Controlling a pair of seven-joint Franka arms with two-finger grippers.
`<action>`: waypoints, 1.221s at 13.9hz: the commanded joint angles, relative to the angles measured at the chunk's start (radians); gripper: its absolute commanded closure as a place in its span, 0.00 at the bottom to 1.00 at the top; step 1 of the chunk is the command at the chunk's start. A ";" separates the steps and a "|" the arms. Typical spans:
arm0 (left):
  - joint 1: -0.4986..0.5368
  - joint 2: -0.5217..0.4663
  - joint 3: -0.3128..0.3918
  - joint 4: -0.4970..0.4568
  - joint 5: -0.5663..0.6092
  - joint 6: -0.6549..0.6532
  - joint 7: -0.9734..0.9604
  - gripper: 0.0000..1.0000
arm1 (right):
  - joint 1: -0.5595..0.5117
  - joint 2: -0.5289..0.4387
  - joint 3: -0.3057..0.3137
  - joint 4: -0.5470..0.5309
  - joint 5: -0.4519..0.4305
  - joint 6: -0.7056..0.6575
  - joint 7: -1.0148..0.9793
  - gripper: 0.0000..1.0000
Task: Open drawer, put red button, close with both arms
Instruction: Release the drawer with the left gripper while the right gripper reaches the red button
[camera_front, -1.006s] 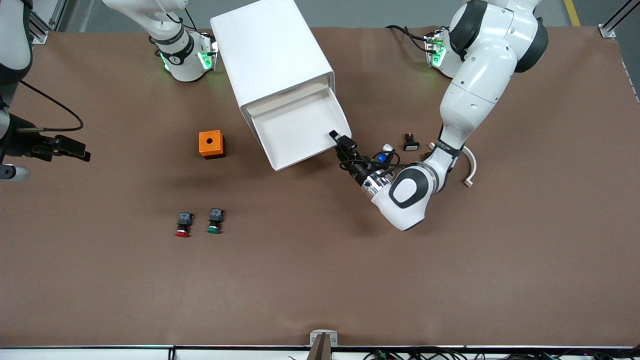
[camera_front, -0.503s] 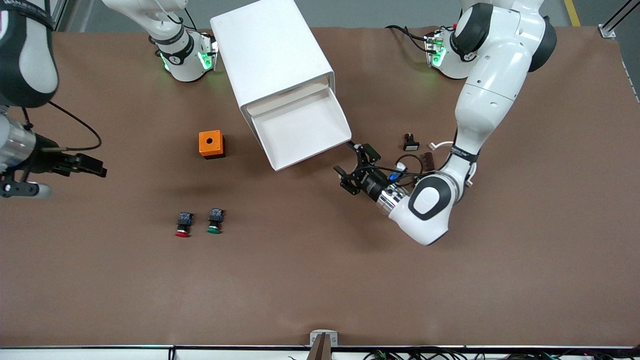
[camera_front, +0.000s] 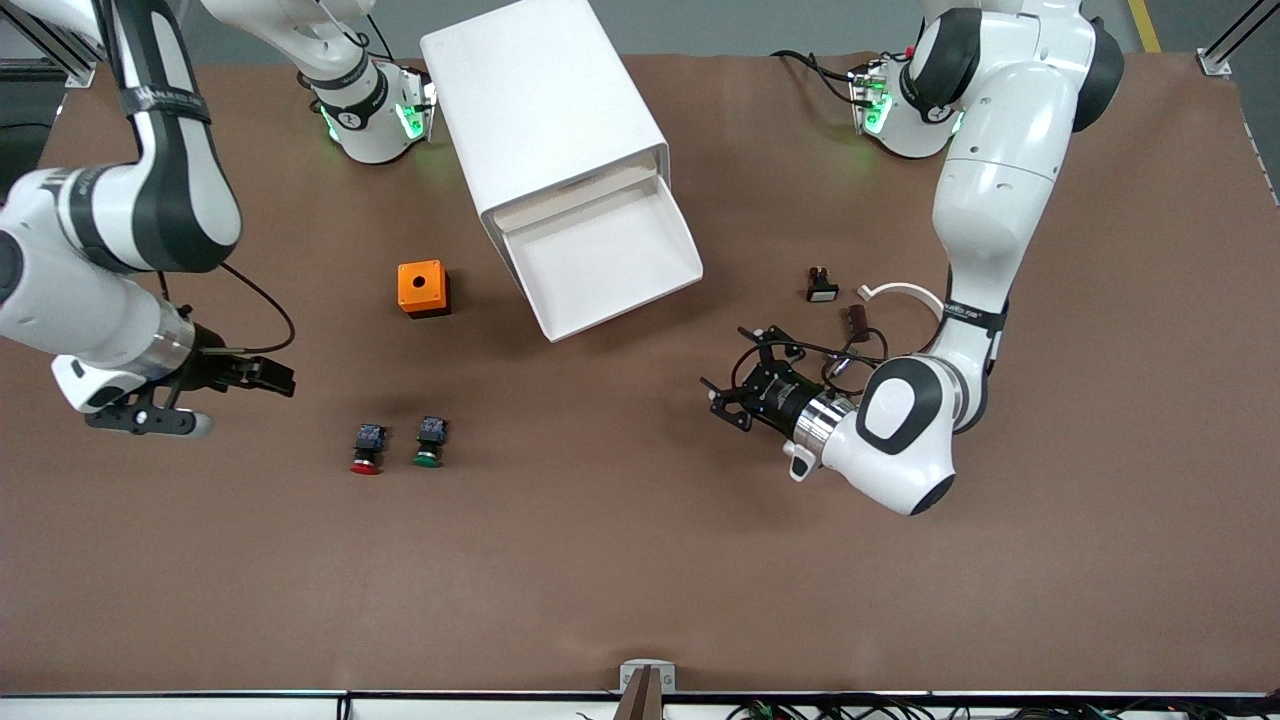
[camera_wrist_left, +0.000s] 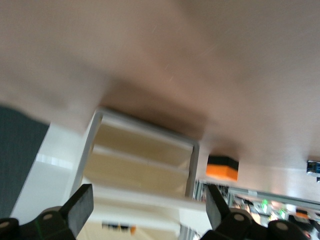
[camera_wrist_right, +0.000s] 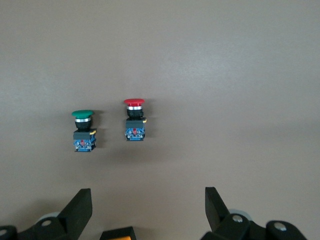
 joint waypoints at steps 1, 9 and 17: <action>-0.023 -0.036 0.021 -0.013 0.110 0.109 0.092 0.01 | 0.014 0.030 -0.003 -0.015 0.000 0.048 0.041 0.00; -0.028 -0.086 0.010 -0.016 0.377 0.328 0.174 0.01 | 0.029 0.137 -0.003 -0.015 0.000 0.184 0.073 0.00; -0.039 -0.109 0.012 -0.022 0.391 0.348 0.172 0.01 | 0.072 0.235 -0.003 -0.018 0.000 0.290 0.178 0.00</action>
